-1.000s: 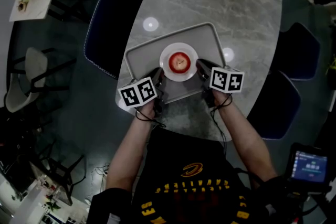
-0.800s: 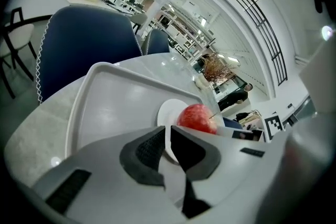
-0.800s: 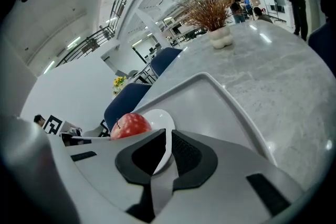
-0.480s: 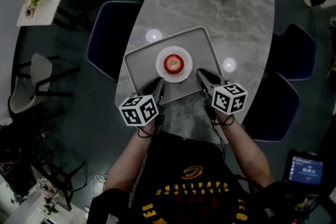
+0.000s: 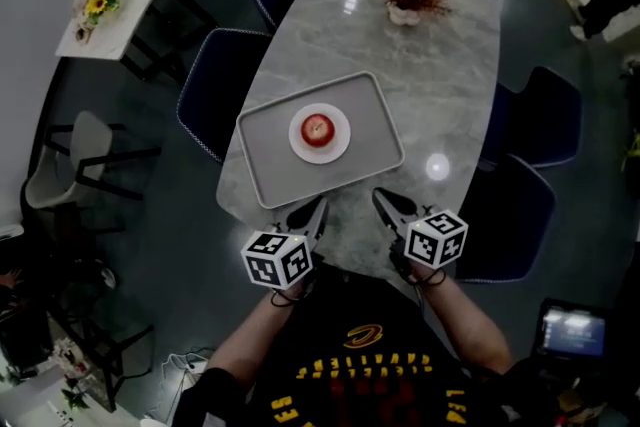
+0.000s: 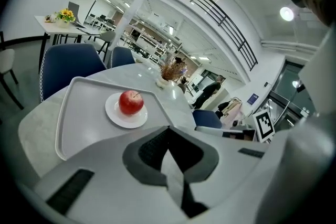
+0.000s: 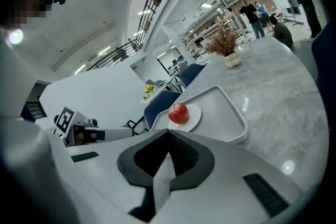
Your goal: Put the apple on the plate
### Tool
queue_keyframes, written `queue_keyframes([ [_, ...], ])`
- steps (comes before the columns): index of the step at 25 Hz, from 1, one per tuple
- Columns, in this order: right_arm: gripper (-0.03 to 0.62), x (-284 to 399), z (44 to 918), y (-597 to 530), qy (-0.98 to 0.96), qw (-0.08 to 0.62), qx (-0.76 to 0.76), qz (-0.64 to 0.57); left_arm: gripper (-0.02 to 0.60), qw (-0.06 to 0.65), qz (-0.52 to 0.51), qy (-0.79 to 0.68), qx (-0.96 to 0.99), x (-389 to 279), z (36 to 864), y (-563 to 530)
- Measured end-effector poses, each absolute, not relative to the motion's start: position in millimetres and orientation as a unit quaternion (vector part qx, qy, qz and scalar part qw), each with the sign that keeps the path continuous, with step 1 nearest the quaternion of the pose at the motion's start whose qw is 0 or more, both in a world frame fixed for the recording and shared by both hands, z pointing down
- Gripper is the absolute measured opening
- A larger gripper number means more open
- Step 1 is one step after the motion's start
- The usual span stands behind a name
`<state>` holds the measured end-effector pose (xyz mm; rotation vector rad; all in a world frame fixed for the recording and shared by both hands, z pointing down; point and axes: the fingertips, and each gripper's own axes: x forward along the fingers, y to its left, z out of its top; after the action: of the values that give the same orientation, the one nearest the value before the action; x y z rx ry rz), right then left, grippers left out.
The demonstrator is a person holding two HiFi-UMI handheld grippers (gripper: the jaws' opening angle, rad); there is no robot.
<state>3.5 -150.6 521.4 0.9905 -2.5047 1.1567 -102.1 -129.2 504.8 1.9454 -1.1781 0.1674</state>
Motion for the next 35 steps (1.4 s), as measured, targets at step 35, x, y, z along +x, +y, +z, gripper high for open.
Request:
queue_keyframes([
  [35,0.006,48,339,-18,-0.950,0.011,0.276,0.145,0.002,0.157,0.028,-0.498,0.852,1,333,-9],
])
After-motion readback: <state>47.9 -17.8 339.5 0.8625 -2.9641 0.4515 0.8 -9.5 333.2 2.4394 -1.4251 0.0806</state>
